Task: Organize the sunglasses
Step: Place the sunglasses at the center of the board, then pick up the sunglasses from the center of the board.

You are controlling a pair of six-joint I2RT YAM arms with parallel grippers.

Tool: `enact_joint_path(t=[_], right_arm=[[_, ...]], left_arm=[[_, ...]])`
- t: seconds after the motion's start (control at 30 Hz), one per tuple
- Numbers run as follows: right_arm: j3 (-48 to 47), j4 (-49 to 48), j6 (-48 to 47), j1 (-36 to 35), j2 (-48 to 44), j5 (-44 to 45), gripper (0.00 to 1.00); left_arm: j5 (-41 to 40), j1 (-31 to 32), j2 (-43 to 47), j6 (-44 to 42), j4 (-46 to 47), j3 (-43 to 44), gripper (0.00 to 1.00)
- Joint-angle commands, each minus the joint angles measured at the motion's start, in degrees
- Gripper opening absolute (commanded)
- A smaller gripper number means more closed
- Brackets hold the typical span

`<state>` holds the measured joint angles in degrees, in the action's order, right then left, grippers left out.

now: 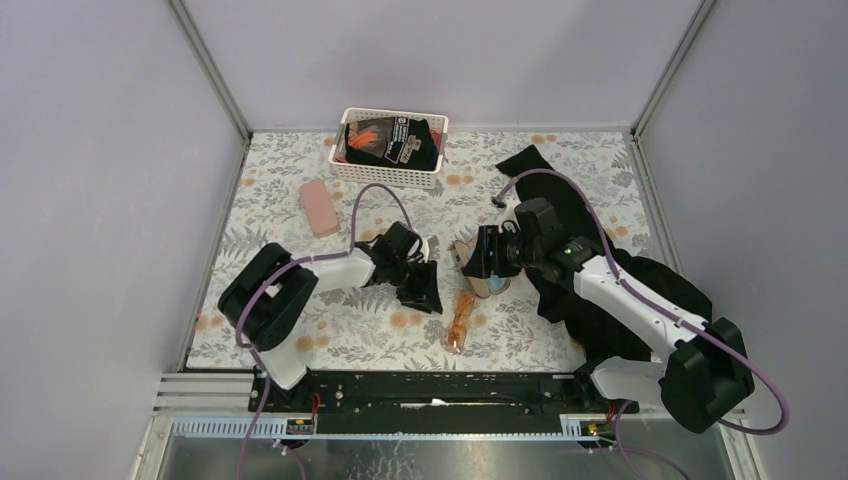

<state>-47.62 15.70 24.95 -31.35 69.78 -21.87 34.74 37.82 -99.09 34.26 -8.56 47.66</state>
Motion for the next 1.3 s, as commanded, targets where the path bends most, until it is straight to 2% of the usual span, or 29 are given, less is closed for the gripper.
enact_joint_path(t=[0.0, 0.17, 0.37, 0.53, 0.73, 1.03, 1.13, 1.27], right_arm=[[-3.19, 2.25, -2.04, -0.29, -0.70, 1.00, 0.59], [-2.19, 4.74, 1.44, -5.28, -1.31, 8.84, 0.59], [0.93, 3.76, 14.64, -15.86, -0.21, 21.18, 0.61], [0.38, 5.00, 23.69, -20.42, 4.06, 29.39, 0.61], [1.11, 2.91, 21.38, -21.68, 6.69, 28.57, 0.61], [0.94, 4.34, 11.55, -21.71, 6.23, 27.41, 0.62], [2.36, 3.19, 13.71, -21.73, 7.19, 25.17, 0.62], [7.14, -2.57, 23.67, -21.73, 6.72, 24.81, 0.62]], left_arm=[[-9.36, -1.36, 4.99, -3.51, -10.59, 2.32, 0.43], [-14.58, -3.32, 12.30, -3.50, -18.18, 3.87, 0.43], [-19.84, -7.01, 19.33, -0.06, -20.86, 4.12, 0.43], [-23.57, -8.06, 22.35, 2.14, -21.32, 3.22, 0.43], [-25.66, -9.26, 23.95, 2.81, -21.99, 1.40, 0.43], [-25.43, -10.22, 24.87, 3.43, -21.44, 0.57, 0.43], [-24.98, -10.23, 24.51, 3.66, -20.99, 0.76, 0.43], [-24.36, -10.23, 24.32, 4.35, -20.15, 0.47, 0.42]])
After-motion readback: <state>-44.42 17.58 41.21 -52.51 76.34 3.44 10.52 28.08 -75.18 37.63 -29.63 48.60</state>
